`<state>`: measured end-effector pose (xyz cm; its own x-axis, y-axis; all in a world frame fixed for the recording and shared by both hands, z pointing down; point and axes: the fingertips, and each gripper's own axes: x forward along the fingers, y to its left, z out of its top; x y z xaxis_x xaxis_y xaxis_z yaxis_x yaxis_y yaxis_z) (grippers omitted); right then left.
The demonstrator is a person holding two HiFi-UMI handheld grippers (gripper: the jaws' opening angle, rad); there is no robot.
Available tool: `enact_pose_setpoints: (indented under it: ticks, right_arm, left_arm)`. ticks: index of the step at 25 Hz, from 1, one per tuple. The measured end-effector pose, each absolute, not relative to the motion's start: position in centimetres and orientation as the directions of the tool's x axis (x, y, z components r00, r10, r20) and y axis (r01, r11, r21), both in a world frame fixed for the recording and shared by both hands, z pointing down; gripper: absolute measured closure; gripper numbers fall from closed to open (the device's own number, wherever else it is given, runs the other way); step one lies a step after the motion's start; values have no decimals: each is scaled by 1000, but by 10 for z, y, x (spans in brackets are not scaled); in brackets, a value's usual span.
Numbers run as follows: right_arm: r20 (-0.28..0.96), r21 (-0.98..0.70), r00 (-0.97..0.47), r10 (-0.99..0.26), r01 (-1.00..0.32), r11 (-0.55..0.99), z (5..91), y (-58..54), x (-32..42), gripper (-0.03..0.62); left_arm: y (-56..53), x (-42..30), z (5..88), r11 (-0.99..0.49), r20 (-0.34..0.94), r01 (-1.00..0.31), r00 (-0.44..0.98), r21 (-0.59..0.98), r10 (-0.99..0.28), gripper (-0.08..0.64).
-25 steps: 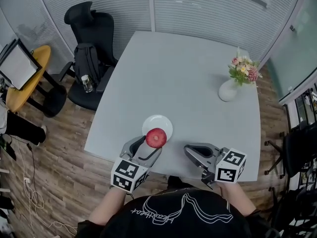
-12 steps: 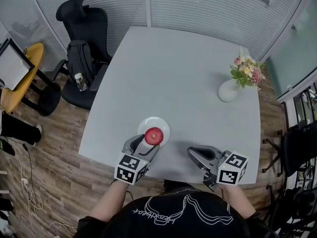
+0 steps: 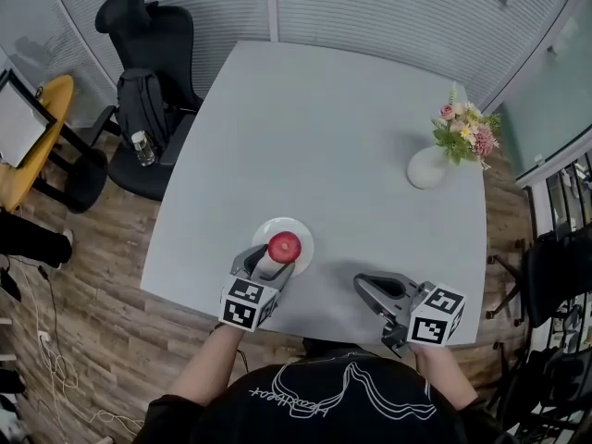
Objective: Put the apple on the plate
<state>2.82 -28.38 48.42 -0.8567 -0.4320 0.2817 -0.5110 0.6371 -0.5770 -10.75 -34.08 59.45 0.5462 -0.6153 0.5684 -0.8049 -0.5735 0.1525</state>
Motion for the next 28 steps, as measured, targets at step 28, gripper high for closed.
enact_pose_setpoints:
  ticks: [28]
  right_arm:
    - [316, -573, -850, -422, -525, 629, 498, -282, 33, 583]
  left_arm:
    - [-347, -103, 624, -578, 580, -807, 528, 116, -621, 275]
